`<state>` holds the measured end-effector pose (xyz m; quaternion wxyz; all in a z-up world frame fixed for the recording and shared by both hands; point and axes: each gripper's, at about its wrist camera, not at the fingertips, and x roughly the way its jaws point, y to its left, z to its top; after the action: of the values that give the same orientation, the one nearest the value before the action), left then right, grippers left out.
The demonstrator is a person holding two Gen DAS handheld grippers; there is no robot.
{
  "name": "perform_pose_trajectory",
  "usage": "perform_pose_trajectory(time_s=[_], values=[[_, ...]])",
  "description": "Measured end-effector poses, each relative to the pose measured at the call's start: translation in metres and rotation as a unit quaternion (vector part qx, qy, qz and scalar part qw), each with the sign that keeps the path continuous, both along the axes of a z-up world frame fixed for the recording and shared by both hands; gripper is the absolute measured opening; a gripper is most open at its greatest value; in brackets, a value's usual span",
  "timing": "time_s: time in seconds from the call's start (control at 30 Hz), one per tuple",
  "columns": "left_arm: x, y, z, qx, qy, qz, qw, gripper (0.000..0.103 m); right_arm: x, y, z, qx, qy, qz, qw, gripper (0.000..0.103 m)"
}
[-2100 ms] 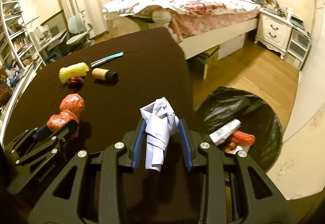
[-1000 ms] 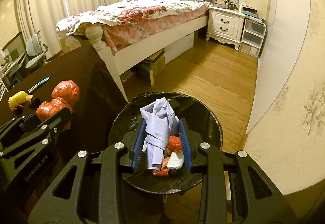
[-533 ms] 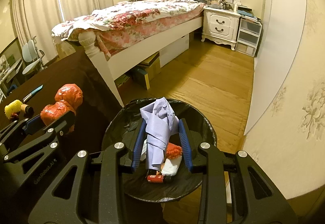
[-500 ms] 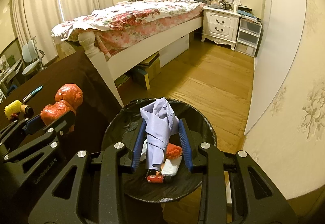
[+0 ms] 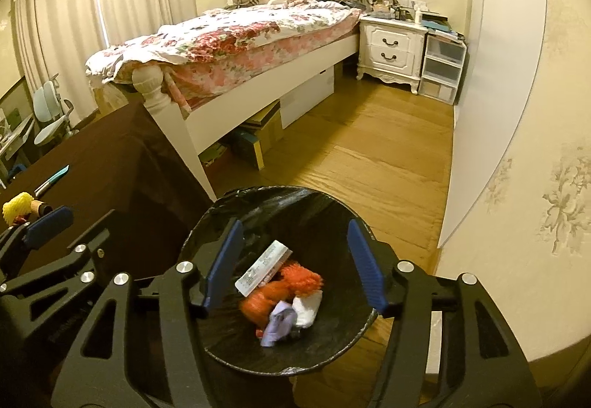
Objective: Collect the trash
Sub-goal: 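Open both tools to drop the cloth and orange bags into the bin, then move the left tool to the red ribbon and the right tool toward the cork bottle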
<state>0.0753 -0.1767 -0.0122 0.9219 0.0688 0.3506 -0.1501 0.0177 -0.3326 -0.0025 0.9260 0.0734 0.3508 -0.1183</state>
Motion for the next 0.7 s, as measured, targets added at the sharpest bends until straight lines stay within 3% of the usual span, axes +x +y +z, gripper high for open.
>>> perform_pose_trajectory(time_s=[0.23, 0.7], values=[[-0.001, 0.011, 0.0, 0.001, 0.0, 0.014, 0.9999, 0.074, -0.001, -0.001, -0.001, -0.001, 0.001, -0.002, 1.0, 0.068], [-0.006, 0.041, 0.007, -0.001, -0.004, 0.045, 0.999, 0.076, 0.001, 0.026, 0.004, 0.0, 0.004, 0.023, 1.0, 0.075]])
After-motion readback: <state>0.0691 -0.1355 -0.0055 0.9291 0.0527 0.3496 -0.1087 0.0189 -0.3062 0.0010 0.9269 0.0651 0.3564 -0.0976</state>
